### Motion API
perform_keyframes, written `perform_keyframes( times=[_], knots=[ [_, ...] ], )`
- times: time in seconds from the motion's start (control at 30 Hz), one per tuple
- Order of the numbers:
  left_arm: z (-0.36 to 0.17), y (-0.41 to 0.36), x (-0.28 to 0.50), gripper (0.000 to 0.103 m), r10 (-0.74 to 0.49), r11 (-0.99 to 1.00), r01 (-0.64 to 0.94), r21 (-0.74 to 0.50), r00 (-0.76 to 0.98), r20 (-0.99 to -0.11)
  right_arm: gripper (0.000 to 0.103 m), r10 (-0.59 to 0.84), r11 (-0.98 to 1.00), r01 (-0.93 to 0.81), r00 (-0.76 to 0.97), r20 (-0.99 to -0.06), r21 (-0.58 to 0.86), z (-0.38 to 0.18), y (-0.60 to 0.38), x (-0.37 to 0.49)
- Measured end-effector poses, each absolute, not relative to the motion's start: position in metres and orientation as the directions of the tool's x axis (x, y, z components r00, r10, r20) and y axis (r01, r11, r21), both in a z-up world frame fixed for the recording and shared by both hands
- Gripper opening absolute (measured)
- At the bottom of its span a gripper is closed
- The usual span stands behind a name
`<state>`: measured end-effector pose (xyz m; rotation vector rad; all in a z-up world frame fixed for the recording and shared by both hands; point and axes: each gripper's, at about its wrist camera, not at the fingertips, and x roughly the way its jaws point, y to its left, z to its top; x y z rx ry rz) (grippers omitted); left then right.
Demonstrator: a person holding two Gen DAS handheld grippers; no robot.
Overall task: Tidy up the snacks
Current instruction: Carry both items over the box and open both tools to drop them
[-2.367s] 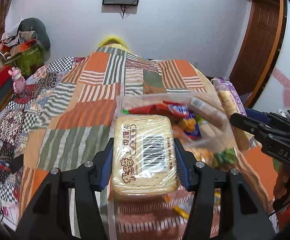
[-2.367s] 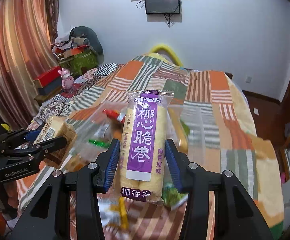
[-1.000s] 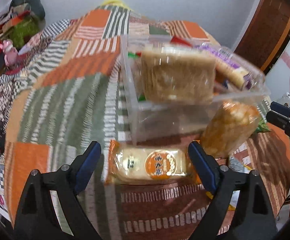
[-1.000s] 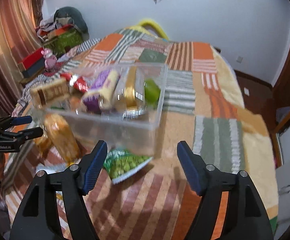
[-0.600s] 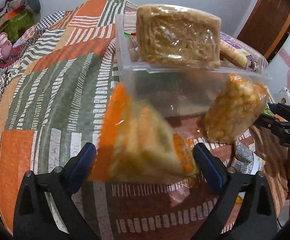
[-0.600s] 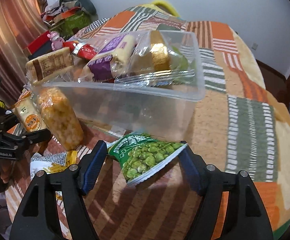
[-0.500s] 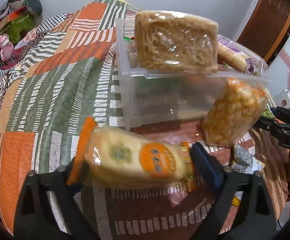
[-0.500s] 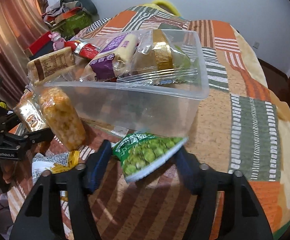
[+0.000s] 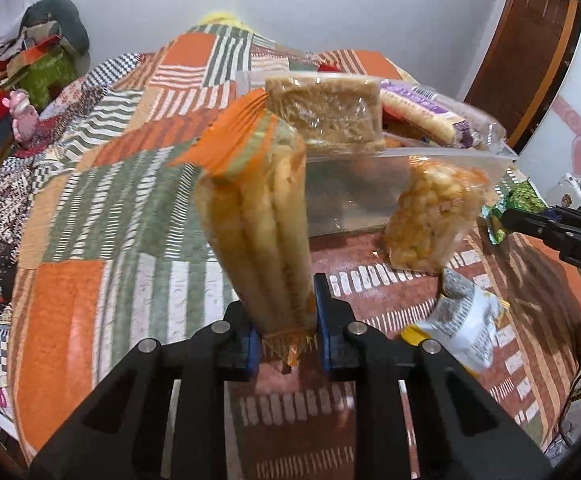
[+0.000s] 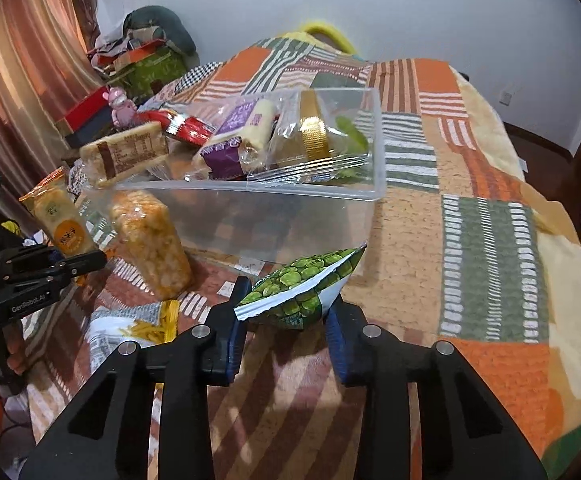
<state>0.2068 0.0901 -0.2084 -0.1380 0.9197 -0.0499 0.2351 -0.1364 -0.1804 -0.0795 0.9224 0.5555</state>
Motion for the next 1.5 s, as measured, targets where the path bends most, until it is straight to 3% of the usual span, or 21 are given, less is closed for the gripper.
perform_keyframes(
  times=[0.37, 0.7, 1.0, 1.33, 1.43, 1.5],
  knots=[
    [-0.148, 0.087, 0.182, 0.022, -0.091, 0.992, 0.003, -0.124, 0.695, -0.713, 0.031, 0.425, 0.870, -0.473, 0.571, -0.702, 0.142, -0.139, -0.161, 0.215],
    [-0.108, 0.062, 0.220, 0.022, -0.115, 0.992, 0.060, -0.108, 0.760, -0.640, 0.031, 0.424, 0.882, -0.456, 0.659, -0.621, 0.118, -0.102, -0.159, 0.232],
    [-0.118, 0.043, 0.281, 0.022, -0.162, 0.986, 0.096, -0.134, 0.717, -0.678, 0.031, 0.374, 0.896, -0.443, 0.698, -0.610, 0.042, -0.101, -0.138, 0.276],
    [-0.143, 0.035, 0.325, 0.022, -0.178, 0.984, 0.110, -0.140, 0.650, -0.738, 0.031, 0.337, 0.897, -0.442, 0.648, -0.683, 0.023, -0.130, -0.120, 0.323],
    [-0.147, 0.036, 0.331, 0.028, -0.185, 0.983, 0.105, -0.154, 0.636, -0.749, 0.031, 0.346, 0.886, -0.463, 0.625, -0.700, 0.024, -0.137, -0.113, 0.328],
    [-0.150, 0.036, 0.332, 0.040, -0.184, 0.983, 0.100, -0.156, 0.626, -0.758, 0.031, 0.353, 0.882, -0.470, 0.615, -0.705, 0.031, -0.139, -0.112, 0.329]
  ],
)
